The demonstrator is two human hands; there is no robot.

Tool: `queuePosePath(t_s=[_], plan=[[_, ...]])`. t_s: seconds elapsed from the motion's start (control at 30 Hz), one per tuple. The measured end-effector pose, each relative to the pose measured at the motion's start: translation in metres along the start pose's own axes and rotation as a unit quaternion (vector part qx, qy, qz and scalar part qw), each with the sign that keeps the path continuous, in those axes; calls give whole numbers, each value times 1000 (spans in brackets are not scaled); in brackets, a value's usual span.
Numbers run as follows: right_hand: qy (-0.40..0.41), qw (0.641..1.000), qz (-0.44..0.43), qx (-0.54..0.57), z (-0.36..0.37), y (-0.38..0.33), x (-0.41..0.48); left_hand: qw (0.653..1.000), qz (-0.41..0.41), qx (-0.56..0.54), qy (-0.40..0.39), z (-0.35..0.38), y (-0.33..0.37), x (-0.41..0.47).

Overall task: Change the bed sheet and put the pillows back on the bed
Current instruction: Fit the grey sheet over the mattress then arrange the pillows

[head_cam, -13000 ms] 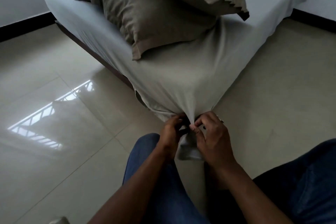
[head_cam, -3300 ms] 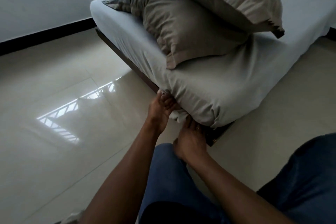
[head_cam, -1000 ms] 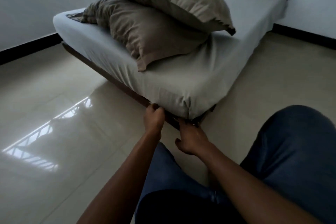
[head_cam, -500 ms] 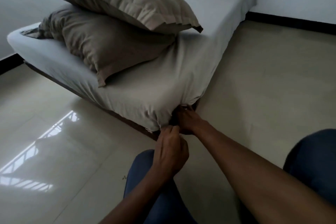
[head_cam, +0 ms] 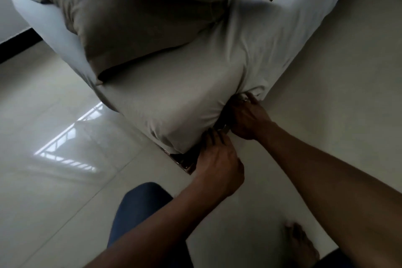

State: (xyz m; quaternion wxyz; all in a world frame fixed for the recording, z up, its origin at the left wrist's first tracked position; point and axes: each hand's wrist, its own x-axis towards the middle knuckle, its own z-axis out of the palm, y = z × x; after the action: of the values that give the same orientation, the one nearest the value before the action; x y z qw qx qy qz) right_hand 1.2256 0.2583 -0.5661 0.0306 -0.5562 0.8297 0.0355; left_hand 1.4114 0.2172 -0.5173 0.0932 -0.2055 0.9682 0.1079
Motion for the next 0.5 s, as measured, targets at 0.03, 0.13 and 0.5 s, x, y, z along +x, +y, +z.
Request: queuePosePath(t_s=[0.03, 0.13, 0.5], plan=[[-10, 1000, -8, 3, -1, 4, 5, 1000, -6, 5, -16, 0, 2, 8], [-47, 998, -21, 34, -21, 7, 10, 999, -16, -18, -32, -1, 0, 34], [-44, 984, 33, 168, -29, 65, 16, 976, -148, -71, -143, -54, 35, 61]])
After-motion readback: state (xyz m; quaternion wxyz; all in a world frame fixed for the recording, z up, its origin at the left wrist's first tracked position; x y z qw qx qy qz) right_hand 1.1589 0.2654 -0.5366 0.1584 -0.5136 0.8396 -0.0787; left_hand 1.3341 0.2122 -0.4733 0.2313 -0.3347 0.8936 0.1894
